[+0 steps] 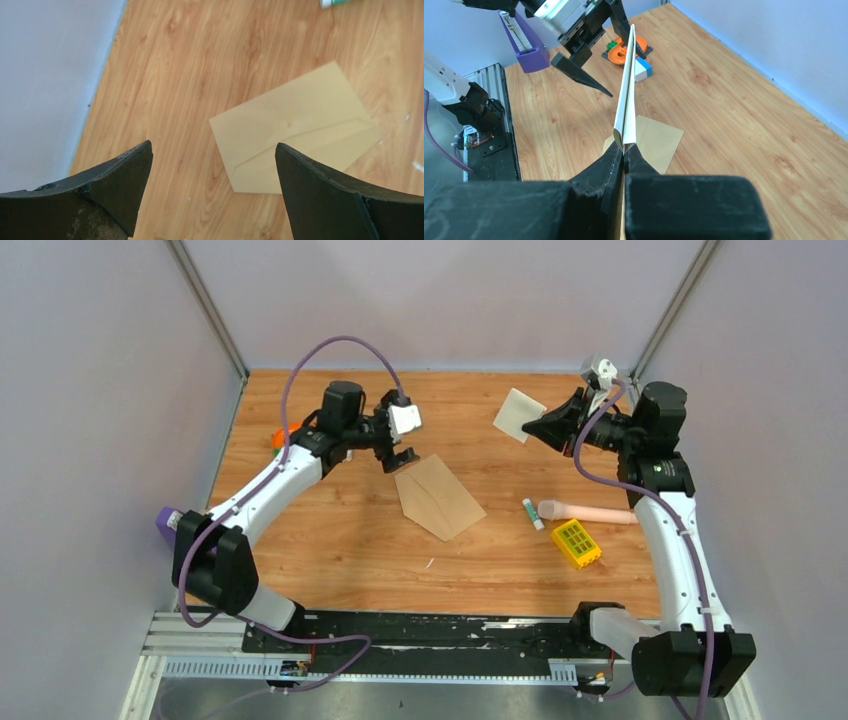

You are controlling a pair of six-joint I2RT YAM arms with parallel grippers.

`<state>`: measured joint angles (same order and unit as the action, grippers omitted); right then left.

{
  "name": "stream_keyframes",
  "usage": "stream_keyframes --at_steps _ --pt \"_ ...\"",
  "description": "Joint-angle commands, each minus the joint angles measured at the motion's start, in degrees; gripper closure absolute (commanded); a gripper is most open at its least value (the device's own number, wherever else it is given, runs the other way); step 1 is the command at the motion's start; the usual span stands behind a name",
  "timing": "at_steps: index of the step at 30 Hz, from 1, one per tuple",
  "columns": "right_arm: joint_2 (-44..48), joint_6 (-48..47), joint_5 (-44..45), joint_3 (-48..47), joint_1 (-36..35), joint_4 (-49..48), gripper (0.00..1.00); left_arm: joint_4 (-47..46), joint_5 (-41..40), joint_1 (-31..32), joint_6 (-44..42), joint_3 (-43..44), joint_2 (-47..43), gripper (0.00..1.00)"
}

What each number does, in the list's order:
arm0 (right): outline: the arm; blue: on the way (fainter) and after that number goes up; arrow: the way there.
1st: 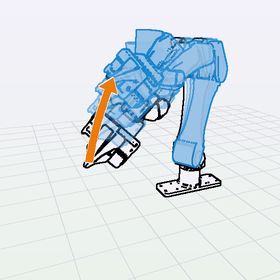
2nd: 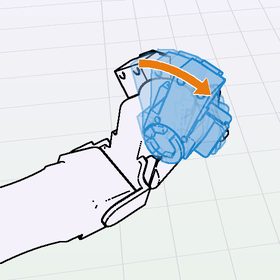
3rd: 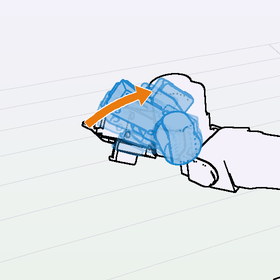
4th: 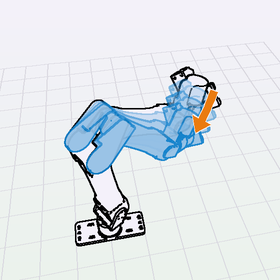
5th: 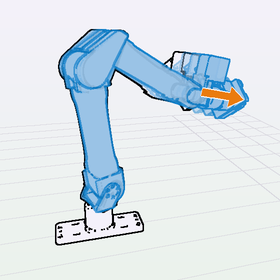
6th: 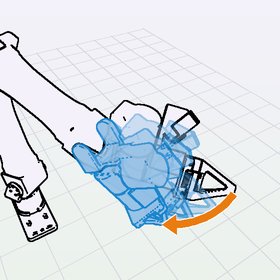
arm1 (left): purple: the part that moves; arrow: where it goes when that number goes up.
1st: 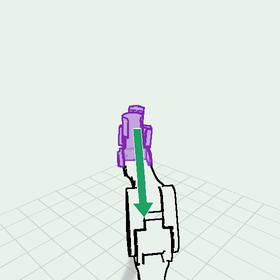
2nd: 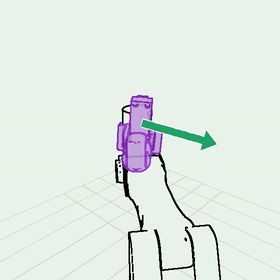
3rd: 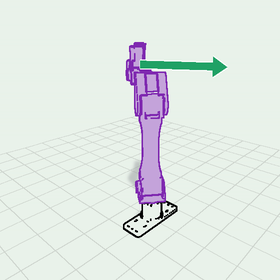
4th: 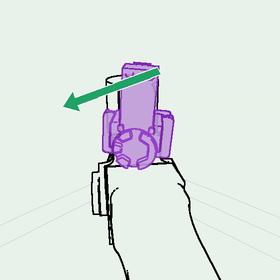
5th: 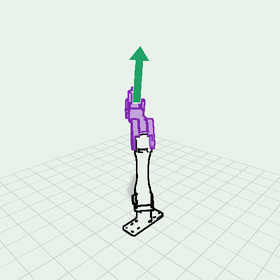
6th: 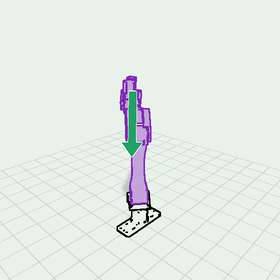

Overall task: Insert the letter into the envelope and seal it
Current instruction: Place the letter in the envelope.

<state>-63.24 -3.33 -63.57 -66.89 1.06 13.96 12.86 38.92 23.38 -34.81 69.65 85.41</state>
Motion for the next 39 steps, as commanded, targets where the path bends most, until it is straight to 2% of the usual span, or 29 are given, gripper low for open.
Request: stream_keyframes --at_steps 1,5,7,10,13,16,27,39 --pt "0.2 -3.9 1.1 2.7 0.5 1.4 1.0 7.8 -11.6 5.8 -21.6 -1.3 0.2 0.0" --pt "1.3 -4.5 0.9 3.1 2.0 1.4 1.0 7.8 -15.2 9.6 -32.3 -3.0 3.4 0.0" --pt "2.0 -4.8 0.7 3.4 2.7 1.3 1.0 10.4 -16.5 11.3 -36.5 -0.1 6.1 0.0" --pt "3.3 -5.6 0.7 5.1 3.3 1.4 1.0 21.6 -15.1 13.1 -41.2 4.4 9.7 0.0" --pt "3.9 -6.7 0.2 6.9 3.7 1.3 1.0 25.3 -14.6 15.3 -41.7 4.4 9.7 0.0" --pt "3.8 -7.2 -0.2 7.0 4.1 1.2 1.0 24.4 -15.1 16.2 -42.0 1.6 7.4 0.0" --pt "3.7 -6.6 -2.3 7.7 6.4 0.6 1.0 26.5 -18.7 16.3 -40.3 2.8 6.6 0.0" --pt "3.8 -6.0 -3.6 8.4 6.6 -0.5 1.0 26.9 -26.2 16.3 -43.1 -1.1 4.1 0.0"
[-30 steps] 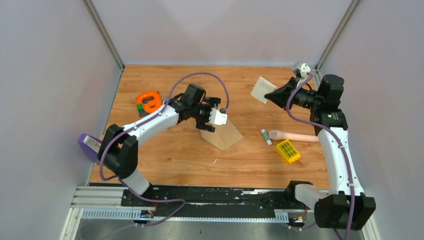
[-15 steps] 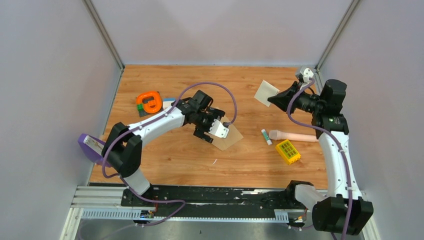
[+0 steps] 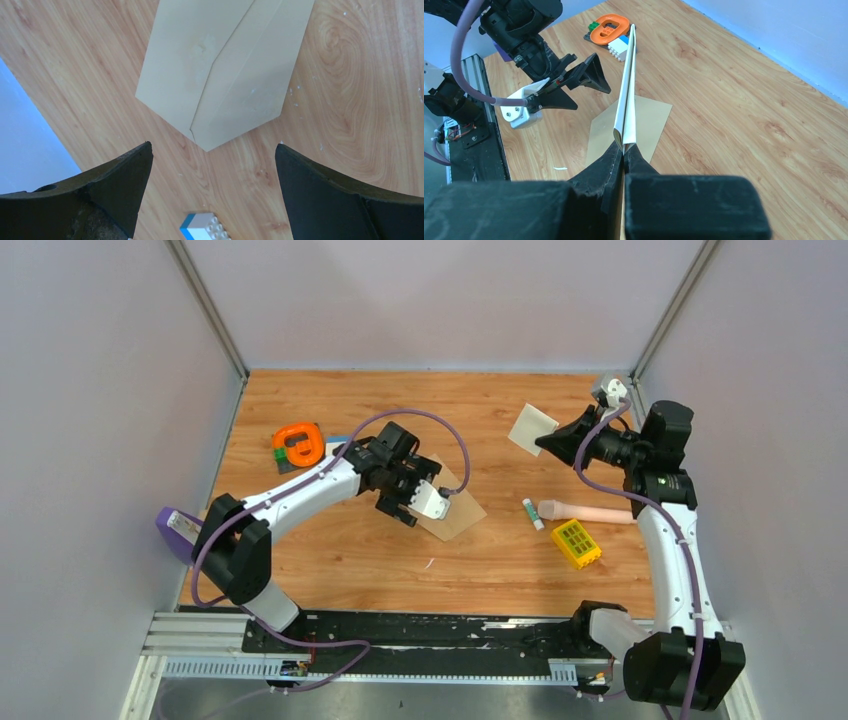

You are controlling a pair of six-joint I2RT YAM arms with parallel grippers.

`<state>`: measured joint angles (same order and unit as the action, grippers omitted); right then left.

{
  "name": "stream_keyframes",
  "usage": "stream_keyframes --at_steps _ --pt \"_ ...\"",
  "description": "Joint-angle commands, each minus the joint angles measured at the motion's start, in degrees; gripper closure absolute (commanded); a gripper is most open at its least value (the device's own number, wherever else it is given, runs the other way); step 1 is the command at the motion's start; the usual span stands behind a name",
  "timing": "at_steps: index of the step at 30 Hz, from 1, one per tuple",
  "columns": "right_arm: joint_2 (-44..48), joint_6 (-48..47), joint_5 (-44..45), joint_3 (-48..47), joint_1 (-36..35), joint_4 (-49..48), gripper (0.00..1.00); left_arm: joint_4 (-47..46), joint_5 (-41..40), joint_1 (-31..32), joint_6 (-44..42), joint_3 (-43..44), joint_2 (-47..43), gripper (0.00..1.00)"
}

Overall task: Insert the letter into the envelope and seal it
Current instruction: Place the letter in the envelope.

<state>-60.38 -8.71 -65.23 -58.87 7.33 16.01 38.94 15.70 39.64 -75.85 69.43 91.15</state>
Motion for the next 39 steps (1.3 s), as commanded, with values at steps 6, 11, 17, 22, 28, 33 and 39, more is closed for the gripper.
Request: stream_keyframes --at_steps 6,11,17,22,28,33,39 --pt "1.0 -0.7 -2.0 0.5 0.3 -2.6 1.0 1.1 -5.0 0.0 -3.5 -1.3 -1.4 0.0" --pt "1.2 -0.8 -2.3 0.7 0.3 -2.6 1.0 0.7 -7.0 0.0 -4.7 -2.5 -1.2 0.0" --pt "1.3 -0.9 -2.5 0.8 0.3 -2.6 1.0 -0.3 -9.6 -0.6 -6.1 -4.5 -1.2 0.0" --pt "1.8 -0.8 -2.6 1.1 0.5 -2.6 1.0 -1.0 -11.2 -2.5 -7.4 -5.3 -0.1 0.0" --pt "2.2 -0.3 -3.9 1.4 0.5 -3.4 1.0 -1.9 -11.8 -4.1 -8.1 -7.7 0.7 0.0" --pt "2.1 -0.2 -4.5 1.7 0.5 -3.4 1.0 -3.9 -11.1 -4.1 -8.4 -8.8 1.5 0.0" --pt "3.4 0.1 -4.4 2.0 0.5 -3.5 1.0 -12.2 -11.0 -3.5 -8.2 -9.5 4.2 0.0"
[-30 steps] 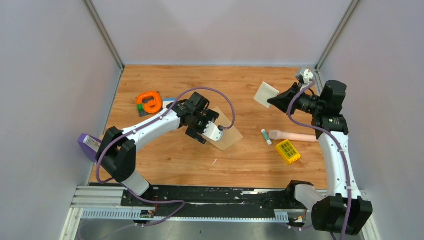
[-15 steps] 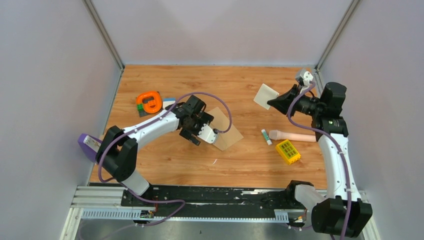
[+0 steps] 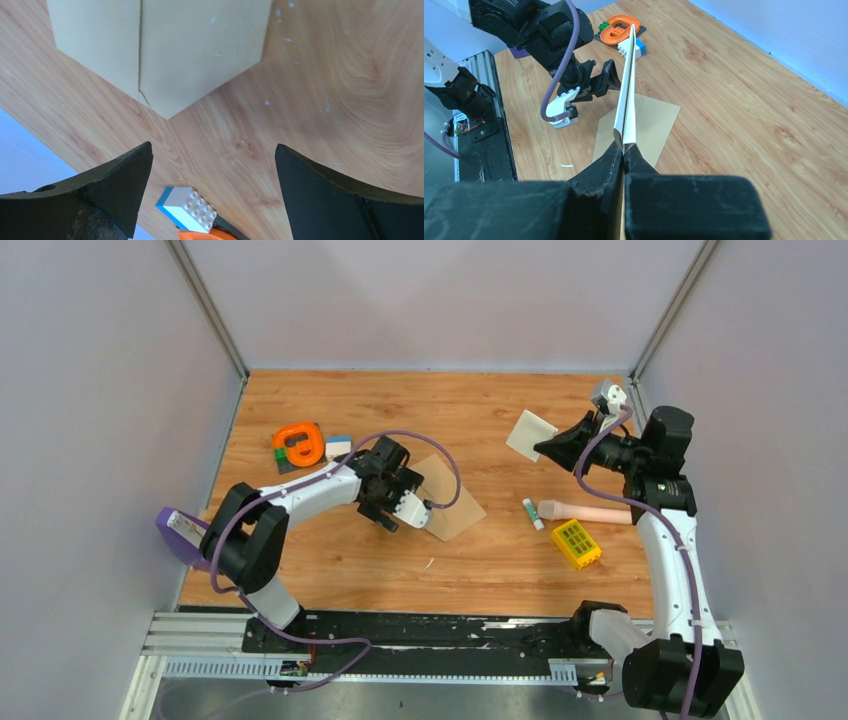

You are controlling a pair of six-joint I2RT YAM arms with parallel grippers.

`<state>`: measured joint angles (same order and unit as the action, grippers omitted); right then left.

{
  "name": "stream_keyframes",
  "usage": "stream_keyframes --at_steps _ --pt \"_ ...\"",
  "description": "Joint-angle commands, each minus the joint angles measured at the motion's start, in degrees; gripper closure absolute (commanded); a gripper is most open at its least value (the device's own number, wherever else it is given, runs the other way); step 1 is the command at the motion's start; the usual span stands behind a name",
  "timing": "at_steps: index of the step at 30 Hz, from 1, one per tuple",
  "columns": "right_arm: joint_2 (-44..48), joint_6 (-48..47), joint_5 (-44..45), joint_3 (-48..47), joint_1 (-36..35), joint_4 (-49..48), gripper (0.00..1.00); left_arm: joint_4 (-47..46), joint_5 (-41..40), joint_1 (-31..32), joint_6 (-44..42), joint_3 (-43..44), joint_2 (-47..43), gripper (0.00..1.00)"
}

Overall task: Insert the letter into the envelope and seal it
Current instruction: Place the letter in the envelope.

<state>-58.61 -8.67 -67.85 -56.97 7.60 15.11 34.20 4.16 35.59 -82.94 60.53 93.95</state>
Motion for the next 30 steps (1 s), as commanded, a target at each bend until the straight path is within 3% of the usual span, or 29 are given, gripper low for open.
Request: stream_keyframes --at_steps 1,15,30 --pt "1.9 0.1 -1.8 0.2 0.2 -2.6 1.0 -9.7 0.5 0.6 -1.2 -1.1 1.6 0.0" --pt "2.7 -0.4 -1.8 1.0 0.3 -2.9 1.0 -12.4 1.4 4.8 -1.2 0.0 6.5 0.0" --pt "4.0 -1.4 -0.5 1.1 1.7 -2.9 1.0 -11.3 5.1 13.5 2.6 1.5 6.8 0.0"
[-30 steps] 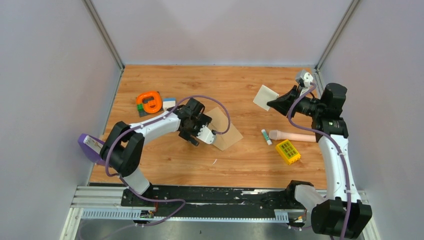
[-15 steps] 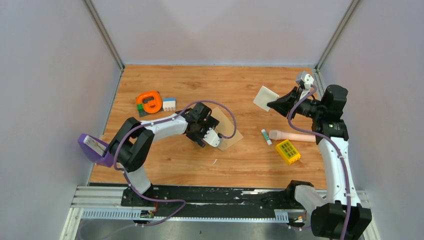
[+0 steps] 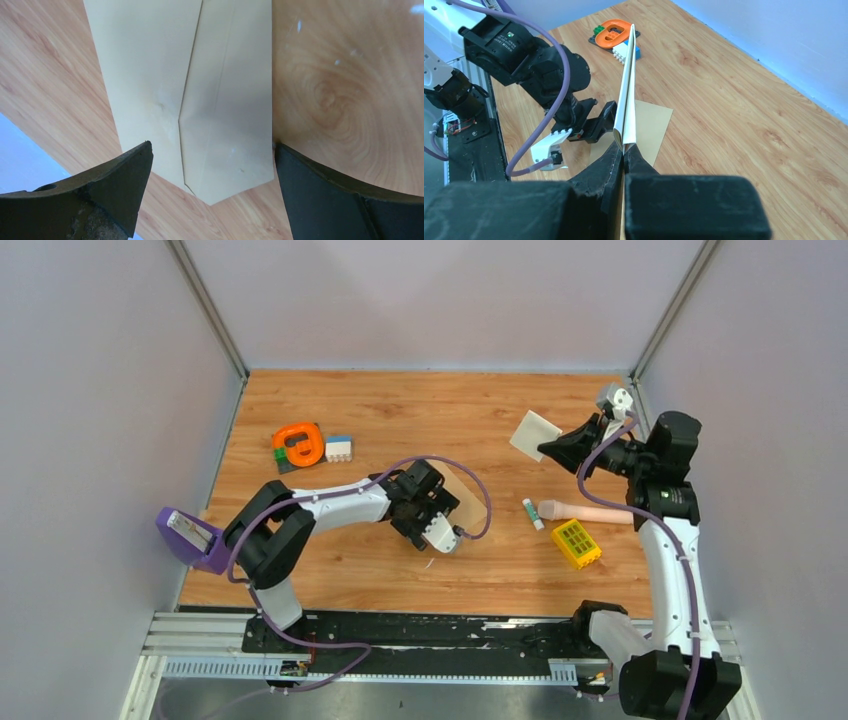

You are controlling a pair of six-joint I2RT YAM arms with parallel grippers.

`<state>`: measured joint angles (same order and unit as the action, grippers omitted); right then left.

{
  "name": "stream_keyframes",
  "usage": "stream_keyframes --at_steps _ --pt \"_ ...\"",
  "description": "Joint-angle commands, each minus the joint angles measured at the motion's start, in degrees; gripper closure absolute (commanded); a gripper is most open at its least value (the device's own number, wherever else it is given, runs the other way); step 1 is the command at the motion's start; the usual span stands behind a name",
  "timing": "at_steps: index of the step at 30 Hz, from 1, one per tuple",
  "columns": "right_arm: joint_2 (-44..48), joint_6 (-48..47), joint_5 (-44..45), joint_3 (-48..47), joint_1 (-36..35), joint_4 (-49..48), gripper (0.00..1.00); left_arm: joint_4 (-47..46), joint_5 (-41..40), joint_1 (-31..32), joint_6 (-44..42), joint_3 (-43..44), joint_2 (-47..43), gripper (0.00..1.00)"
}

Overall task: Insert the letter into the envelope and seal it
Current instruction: Place the letter in the envelope.

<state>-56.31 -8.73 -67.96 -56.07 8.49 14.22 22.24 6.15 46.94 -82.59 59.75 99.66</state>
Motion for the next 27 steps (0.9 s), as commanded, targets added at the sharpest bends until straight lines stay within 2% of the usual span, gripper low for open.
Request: stream_keyframes --at_steps 1,14,22,27 --pt "1.9 -1.3 -0.5 0.2 1.0 -2.0 1.0 0.9 3.3 3.0 2.5 2.6 1.3 0.0" --pt "3.1 -1.8 -0.4 0.2 3.7 -1.8 1.0 5.1 6.5 9.8 10.0 13.4 8.5 0.0" --pt "4.3 -3.5 2.4 -0.6 4.8 -0.2 1.0 5.8 5.5 12.2 14.7 20.2 14.4 0.0" --pt "5.0 -3.8 7.7 -1.6 5.2 0.1 1.0 4.0 1.2 12.3 18.7 25.7 19.5 0.0"
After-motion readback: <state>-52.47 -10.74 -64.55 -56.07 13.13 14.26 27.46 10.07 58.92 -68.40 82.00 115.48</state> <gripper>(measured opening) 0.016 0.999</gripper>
